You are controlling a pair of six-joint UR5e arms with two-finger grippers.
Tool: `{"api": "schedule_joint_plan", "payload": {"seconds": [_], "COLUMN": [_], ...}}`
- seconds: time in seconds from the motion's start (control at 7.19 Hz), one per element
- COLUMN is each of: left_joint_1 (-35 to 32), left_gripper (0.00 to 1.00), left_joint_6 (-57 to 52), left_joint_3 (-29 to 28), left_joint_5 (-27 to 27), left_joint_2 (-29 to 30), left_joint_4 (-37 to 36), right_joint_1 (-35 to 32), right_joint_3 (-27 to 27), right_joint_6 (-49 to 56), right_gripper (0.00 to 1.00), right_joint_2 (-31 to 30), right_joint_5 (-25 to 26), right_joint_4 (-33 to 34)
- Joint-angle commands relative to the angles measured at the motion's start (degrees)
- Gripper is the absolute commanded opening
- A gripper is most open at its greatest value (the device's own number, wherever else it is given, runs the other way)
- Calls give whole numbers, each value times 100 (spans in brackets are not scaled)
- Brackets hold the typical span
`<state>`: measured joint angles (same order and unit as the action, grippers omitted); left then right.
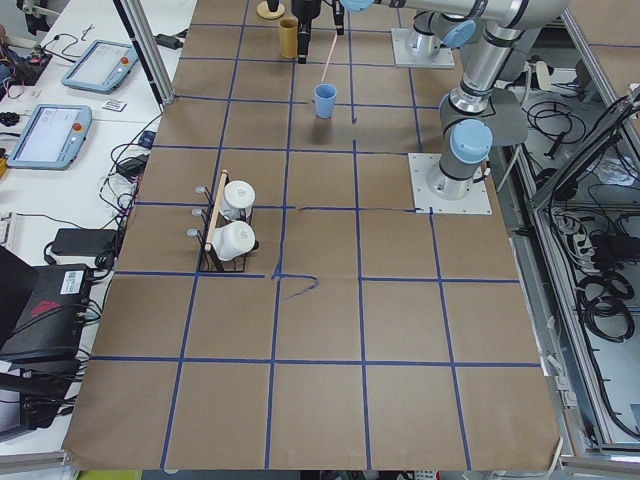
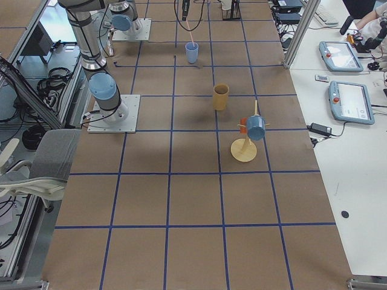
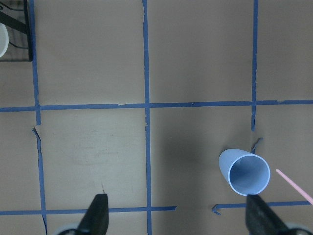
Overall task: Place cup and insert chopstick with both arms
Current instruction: 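Lower the pink chopstick into the light blue cup and release it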
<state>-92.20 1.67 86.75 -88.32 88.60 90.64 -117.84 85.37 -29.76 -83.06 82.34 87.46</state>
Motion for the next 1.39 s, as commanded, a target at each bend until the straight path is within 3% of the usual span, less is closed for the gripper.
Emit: {"api": "schedule_joint_plan", "payload": {"seconds": [0.0, 1.25], "left_joint_1": [0, 0], "left_gripper": [100, 100], "left_joint_6": [0, 0], "left_joint_3": [0, 0], "left_joint_5": [-1, -1], "left_joint_2": [0, 0], "left_joint_4": [7, 7], "right_joint_1": [-204, -328], "right_joint_3": [76, 498], "right_joint_6": [-127, -189], "right_gripper": [0, 0], "right_joint_2": [175, 466], "right_joint_5": [-16, 28], "right_joint_4": [157, 816]}}
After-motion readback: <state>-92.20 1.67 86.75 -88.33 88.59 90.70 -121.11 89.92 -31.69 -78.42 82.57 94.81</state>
